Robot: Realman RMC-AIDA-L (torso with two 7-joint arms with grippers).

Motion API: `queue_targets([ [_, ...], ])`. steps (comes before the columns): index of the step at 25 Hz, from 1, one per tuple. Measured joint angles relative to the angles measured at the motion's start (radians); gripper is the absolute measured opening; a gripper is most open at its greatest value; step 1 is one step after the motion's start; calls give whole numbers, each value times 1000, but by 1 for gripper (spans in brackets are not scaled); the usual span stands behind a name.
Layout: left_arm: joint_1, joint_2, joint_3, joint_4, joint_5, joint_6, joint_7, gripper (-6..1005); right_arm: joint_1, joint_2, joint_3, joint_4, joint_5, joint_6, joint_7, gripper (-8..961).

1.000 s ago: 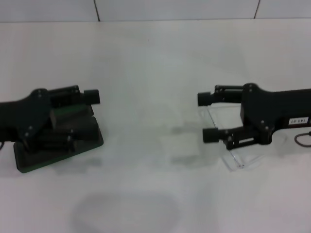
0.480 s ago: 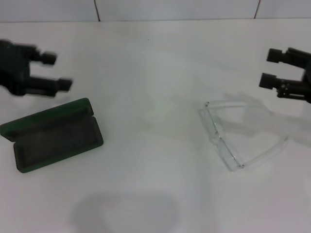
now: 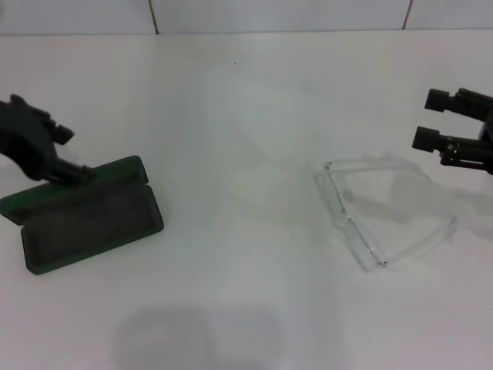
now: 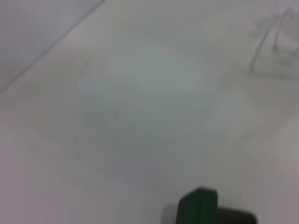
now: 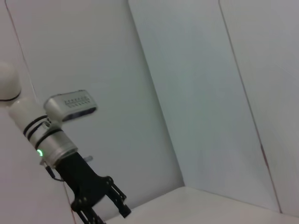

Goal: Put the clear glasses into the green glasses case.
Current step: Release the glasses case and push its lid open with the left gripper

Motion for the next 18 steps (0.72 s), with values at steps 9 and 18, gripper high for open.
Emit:
queue_targets([
  [9, -22, -25, 60, -18, 106, -16, -2, 711, 11, 3, 6, -3, 4, 0, -26, 854],
  [18, -69, -26, 73, -123, 173, -44, -3, 695, 16, 3, 6, -3, 10, 0, -42, 855],
])
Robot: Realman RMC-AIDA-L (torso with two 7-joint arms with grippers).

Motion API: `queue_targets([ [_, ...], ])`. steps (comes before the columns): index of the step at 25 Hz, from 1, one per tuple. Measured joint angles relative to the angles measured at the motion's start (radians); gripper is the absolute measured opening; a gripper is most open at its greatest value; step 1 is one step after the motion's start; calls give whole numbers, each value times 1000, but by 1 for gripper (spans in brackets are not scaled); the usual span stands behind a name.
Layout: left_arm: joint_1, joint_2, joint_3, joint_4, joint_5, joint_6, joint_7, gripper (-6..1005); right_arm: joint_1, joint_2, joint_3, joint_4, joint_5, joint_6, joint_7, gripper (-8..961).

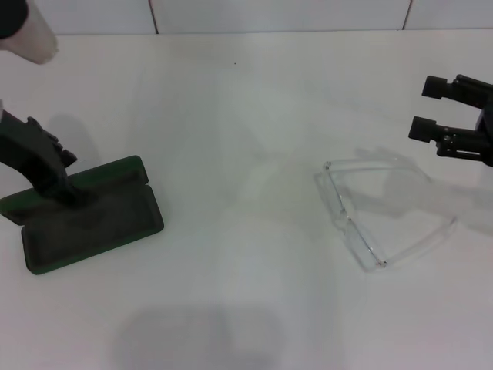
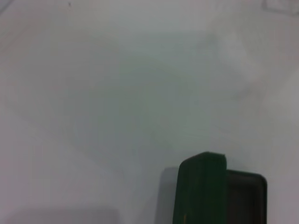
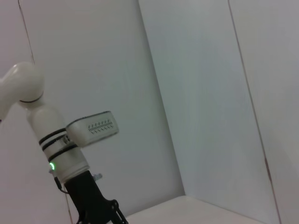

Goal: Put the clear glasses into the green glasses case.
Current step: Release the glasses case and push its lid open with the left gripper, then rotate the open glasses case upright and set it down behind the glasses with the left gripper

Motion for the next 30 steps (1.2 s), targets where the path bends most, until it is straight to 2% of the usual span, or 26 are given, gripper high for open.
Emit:
queue_targets([
  [4, -18, -2, 2, -45, 24, -29, -1, 687, 1, 0, 0, 2, 1, 0, 0, 855],
  [17, -21, 0, 4, -79, 47, -55, -1, 664, -5, 2, 3, 8, 3, 0, -13, 855],
  [28, -22, -2, 18, -79, 46, -47, -8, 238, -9, 3, 3, 13, 10, -8, -21, 854],
  [30, -20, -2, 28, -78, 46, -47, -10, 227, -13, 3, 3, 13, 16, -11, -22, 854],
])
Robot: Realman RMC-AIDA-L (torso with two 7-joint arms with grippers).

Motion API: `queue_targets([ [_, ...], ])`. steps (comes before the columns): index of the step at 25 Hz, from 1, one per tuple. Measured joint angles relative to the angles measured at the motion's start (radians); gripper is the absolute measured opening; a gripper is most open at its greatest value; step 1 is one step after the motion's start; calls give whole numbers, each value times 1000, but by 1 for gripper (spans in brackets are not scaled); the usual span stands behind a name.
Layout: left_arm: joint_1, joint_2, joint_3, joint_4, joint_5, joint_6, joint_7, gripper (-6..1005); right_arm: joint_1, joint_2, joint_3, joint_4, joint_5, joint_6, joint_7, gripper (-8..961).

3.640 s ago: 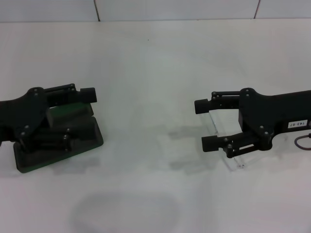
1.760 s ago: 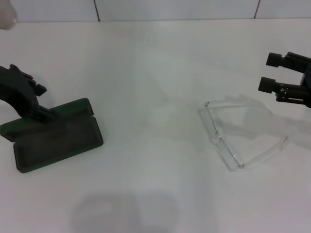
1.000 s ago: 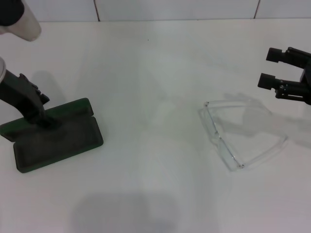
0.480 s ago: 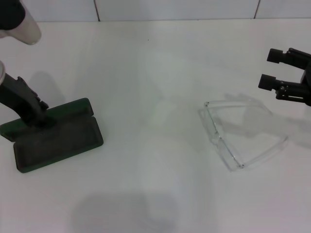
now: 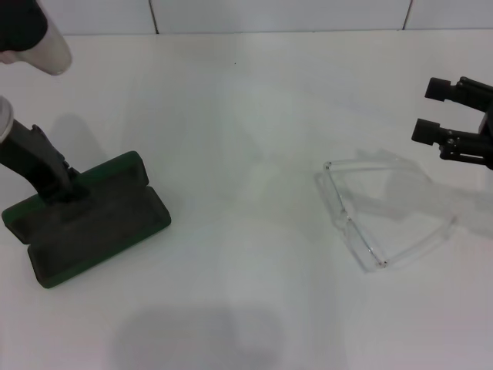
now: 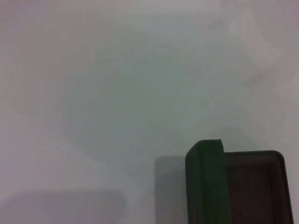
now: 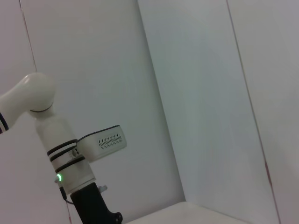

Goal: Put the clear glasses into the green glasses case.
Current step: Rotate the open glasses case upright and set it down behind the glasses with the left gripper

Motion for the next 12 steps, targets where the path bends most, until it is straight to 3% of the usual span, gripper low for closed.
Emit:
queue_targets([
  [7, 5, -1, 24, 30, -7, 8, -17, 207, -5, 0, 0, 2, 4, -1, -2, 854],
  [12, 52, -7, 128, 212, -67, 46, -67, 207, -15, 0, 33, 9, 4, 4, -13, 855],
])
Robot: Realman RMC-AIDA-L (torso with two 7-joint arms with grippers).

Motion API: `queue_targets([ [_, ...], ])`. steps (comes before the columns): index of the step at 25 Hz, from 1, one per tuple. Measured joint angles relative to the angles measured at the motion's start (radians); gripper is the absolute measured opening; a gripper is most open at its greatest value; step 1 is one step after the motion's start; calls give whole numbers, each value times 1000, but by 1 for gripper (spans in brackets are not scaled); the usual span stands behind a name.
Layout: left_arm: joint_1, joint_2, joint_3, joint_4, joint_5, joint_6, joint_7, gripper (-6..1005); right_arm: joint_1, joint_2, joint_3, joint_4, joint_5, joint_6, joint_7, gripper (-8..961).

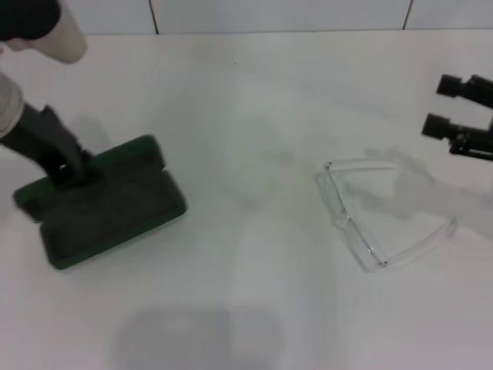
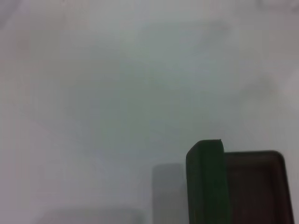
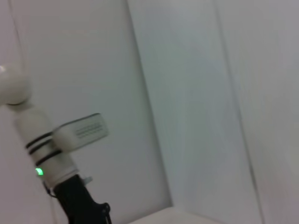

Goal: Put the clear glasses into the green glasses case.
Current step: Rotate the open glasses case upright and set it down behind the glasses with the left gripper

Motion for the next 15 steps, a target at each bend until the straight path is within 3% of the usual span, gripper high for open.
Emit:
queue_targets([
  [3, 22, 0, 68, 85, -32, 1, -36, 206, -12, 0, 72, 20, 0, -16, -22, 855],
  [4, 43, 0, 153, 170, -45, -3, -74, 206, -18, 0, 99, 25, 0, -22, -28, 855],
  [6, 52, -1, 204, 197, -46, -10, -98, 206, -30, 0, 165, 39, 0, -38, -45, 854],
  [11, 60, -1, 376, 212, -24, -100, -173, 206, -75, 0, 423, 105, 1, -123, -122, 854],
  [15, 57, 0, 456, 200, -9, -158, -199, 206, -116, 2, 572, 120, 1, -177, -146, 854],
])
